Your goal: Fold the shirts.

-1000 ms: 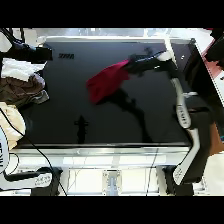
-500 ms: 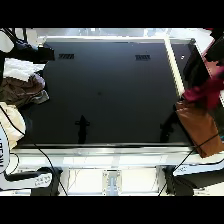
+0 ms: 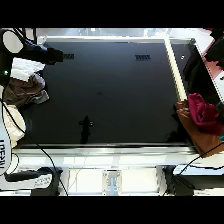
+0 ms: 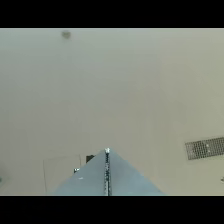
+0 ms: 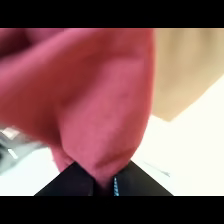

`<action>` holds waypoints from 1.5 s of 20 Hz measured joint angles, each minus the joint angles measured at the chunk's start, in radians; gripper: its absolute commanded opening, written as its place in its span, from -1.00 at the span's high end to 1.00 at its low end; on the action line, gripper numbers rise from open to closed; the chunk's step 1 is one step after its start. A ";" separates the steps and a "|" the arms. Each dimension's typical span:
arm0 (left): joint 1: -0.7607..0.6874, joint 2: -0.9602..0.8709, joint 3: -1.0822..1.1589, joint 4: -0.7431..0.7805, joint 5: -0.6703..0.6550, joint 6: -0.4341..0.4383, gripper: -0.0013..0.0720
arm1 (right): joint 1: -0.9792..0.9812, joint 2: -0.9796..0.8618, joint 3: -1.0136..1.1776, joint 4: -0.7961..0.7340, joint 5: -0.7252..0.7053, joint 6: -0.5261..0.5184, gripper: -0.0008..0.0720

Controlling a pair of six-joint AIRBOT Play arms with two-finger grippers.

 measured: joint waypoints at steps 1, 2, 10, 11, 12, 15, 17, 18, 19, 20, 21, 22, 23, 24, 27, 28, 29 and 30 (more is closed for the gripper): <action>-0.003 0.000 0.000 0.000 0.000 0.000 0.93 | -0.001 0.002 -0.071 -0.027 -0.001 -0.002 0.92; -0.006 0.000 0.000 0.000 0.000 0.000 0.93 | -0.001 0.003 -0.135 -0.047 -0.004 -0.004 0.92; -0.016 0.000 0.000 -0.025 0.000 -0.006 0.93 | -0.003 0.023 -0.381 -0.255 -0.010 0.040 0.92; -0.016 0.000 0.000 -0.026 0.000 -0.007 0.93 | -0.003 0.034 -0.385 -0.297 -0.011 0.040 0.73; -0.016 0.000 0.000 -0.030 0.000 -0.007 0.93 | -0.003 0.046 -0.384 -0.333 -0.010 0.038 0.08; -0.016 0.000 0.000 -0.034 0.000 -0.007 0.93 | -0.004 0.101 -0.335 -0.391 0.005 0.000 -0.86; -0.016 0.000 0.000 -0.036 0.000 -0.007 0.93 | -0.004 0.150 -0.258 -0.391 0.012 -0.013 -0.86; -0.016 0.000 0.000 -0.037 0.002 -0.006 0.93 | -0.004 0.172 -0.206 -0.375 0.014 -0.019 -0.86; -0.016 0.000 0.000 -0.037 0.006 -0.006 0.93 | -0.004 0.191 -0.150 -0.353 0.016 -0.021 -0.86; -0.016 0.000 0.000 -0.037 0.013 -0.004 0.93 | -0.004 0.205 -0.092 -0.327 0.017 -0.024 -0.86; -0.016 0.000 0.000 -0.037 0.017 -0.004 0.93 | -0.004 0.216 -0.026 -0.285 0.016 -0.024 -0.86; -0.016 -0.001 0.000 -0.037 0.023 -0.004 0.93 | -0.004 0.224 0.034 -0.233 0.014 -0.024 -0.86; -0.016 -0.002 0.000 -0.037 0.026 -0.004 0.93 | -0.004 0.230 0.091 -0.170 0.008 -0.025 -0.86; -0.016 -0.003 0.000 -0.037 0.029 -0.004 0.93 | -0.004 0.234 0.142 -0.101 0.000 -0.022 -0.86; -0.016 -0.006 0.000 -0.037 0.031 -0.003 0.93 | -0.003 0.241 0.236 0.090 -0.018 0.003 -0.85; -0.016 -0.006 0.000 -0.037 0.032 -0.003 0.93 | -0.003 0.242 0.254 0.154 -0.020 0.008 -0.85; -0.016 -0.007 0.000 -0.037 0.033 -0.003 0.93 | -0.003 0.243 0.265 0.207 -0.022 0.012 -0.85; -0.016 -0.007 0.000 -0.037 0.033 -0.003 0.93 | -0.003 0.244 0.275 0.255 -0.022 0.016 -0.84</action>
